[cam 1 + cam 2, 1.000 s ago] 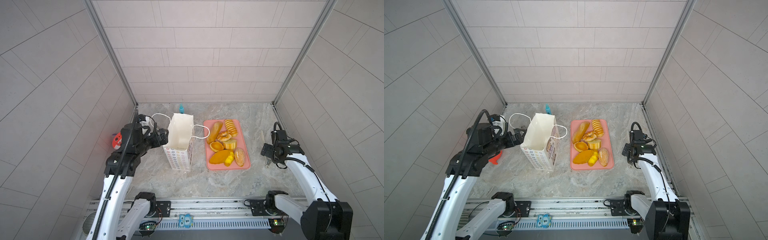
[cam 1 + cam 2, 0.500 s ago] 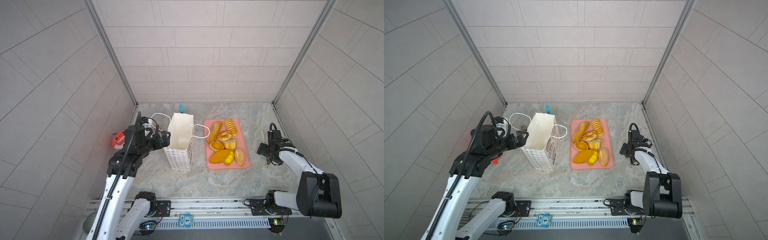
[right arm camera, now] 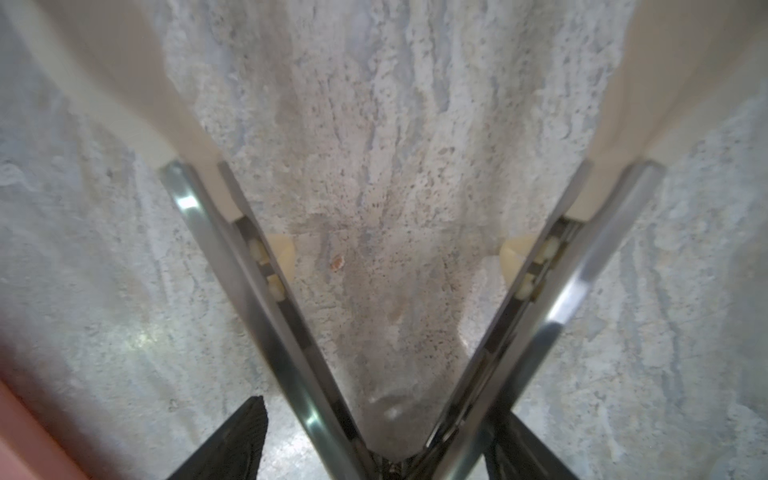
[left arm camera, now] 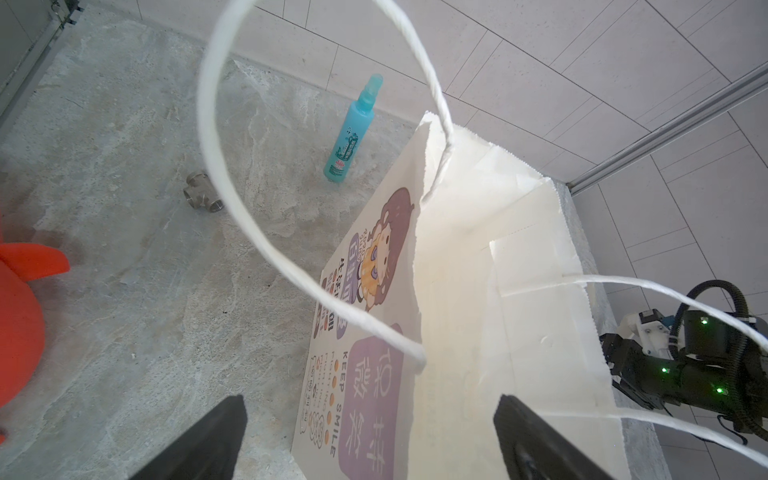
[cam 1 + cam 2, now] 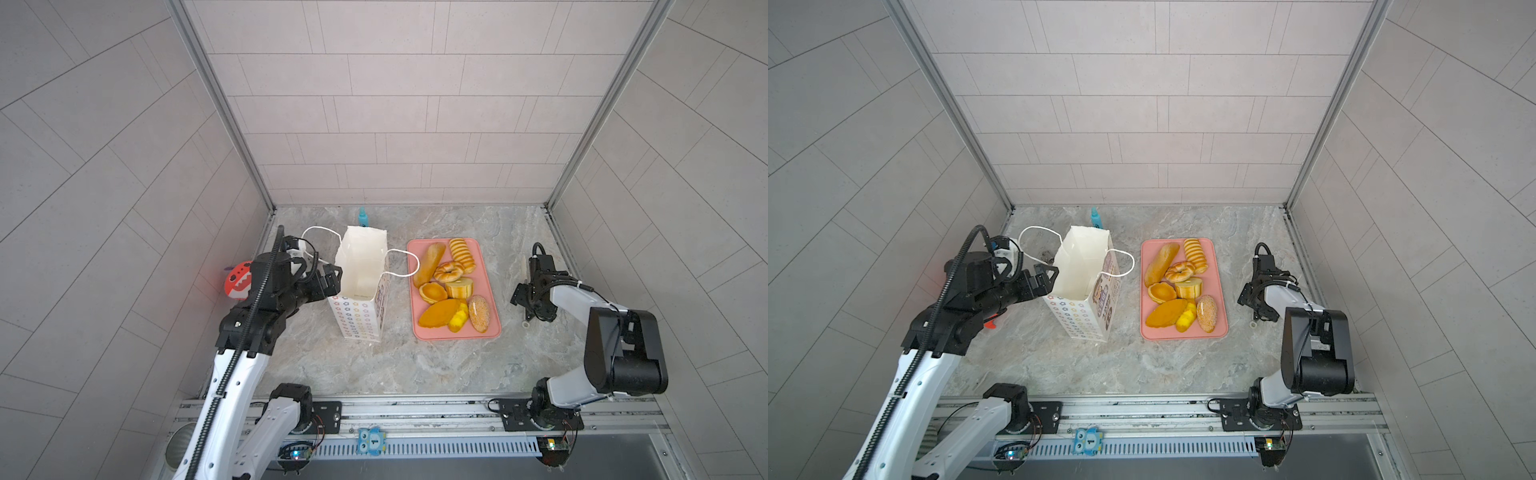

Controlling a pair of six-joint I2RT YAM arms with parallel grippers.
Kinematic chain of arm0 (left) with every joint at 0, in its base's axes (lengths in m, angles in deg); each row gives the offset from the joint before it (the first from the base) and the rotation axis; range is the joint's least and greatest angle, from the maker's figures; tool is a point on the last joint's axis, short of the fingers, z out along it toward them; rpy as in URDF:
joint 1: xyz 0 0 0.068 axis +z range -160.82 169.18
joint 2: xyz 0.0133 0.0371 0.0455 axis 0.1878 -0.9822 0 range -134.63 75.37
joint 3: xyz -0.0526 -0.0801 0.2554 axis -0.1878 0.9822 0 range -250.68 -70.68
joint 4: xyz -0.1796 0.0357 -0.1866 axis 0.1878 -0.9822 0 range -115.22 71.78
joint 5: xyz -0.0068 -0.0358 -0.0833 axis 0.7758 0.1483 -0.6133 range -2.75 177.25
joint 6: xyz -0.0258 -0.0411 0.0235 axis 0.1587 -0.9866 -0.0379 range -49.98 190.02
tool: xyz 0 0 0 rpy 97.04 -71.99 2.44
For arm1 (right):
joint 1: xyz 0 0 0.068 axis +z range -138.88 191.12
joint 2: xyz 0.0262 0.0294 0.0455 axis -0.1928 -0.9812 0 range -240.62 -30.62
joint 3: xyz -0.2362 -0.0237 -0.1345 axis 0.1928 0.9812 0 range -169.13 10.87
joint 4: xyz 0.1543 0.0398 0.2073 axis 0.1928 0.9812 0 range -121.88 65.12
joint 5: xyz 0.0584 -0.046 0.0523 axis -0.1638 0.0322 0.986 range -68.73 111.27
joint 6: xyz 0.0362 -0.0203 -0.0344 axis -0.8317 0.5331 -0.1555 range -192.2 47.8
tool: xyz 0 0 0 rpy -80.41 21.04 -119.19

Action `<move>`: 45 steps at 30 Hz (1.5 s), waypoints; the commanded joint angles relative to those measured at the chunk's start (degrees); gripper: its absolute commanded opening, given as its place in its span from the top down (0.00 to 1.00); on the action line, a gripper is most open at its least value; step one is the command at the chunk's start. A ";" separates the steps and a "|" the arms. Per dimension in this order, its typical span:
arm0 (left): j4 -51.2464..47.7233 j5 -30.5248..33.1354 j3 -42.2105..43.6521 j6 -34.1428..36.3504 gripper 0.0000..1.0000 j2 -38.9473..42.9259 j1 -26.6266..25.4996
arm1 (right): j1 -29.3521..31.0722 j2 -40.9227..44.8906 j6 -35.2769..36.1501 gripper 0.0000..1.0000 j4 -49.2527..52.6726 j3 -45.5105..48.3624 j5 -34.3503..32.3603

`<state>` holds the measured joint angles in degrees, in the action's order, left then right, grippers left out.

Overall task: Place the fake bread into the paper bag
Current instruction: 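Release the bag edge and draw the right gripper back beside the tray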

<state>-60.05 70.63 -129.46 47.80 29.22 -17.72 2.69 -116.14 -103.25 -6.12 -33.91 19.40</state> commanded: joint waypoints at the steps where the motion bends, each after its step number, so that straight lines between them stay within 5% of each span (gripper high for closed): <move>1: 0.51 0.19 0.58 0.07 0.00 0.70 -0.27 | -0.10 -0.52 -1.41 0.19 0.12 -1.57 -0.74; 21: -0.25 0.46 0.59 0.77 0.00 1.05 -0.37 | -0.16 -9.15 -3.45 0.10 1.39 -6.16 -5.28; 37: -2.20 1.73 -1.01 1.94 0.00 1.26 -0.27 | -0.19 2.62 2.08 0.46 1.89 -3.13 -6.57; 45: -4.29 4.78 -3.51 2.20 0.00 0.46 -0.29 | -0.01 15.84 6.24 0.52 5.12 -3.62 1.30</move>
<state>-62.78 73.16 -130.60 49.31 29.72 -17.74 2.69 -104.14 -99.49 -2.65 -36.79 16.93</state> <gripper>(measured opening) 0.998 0.486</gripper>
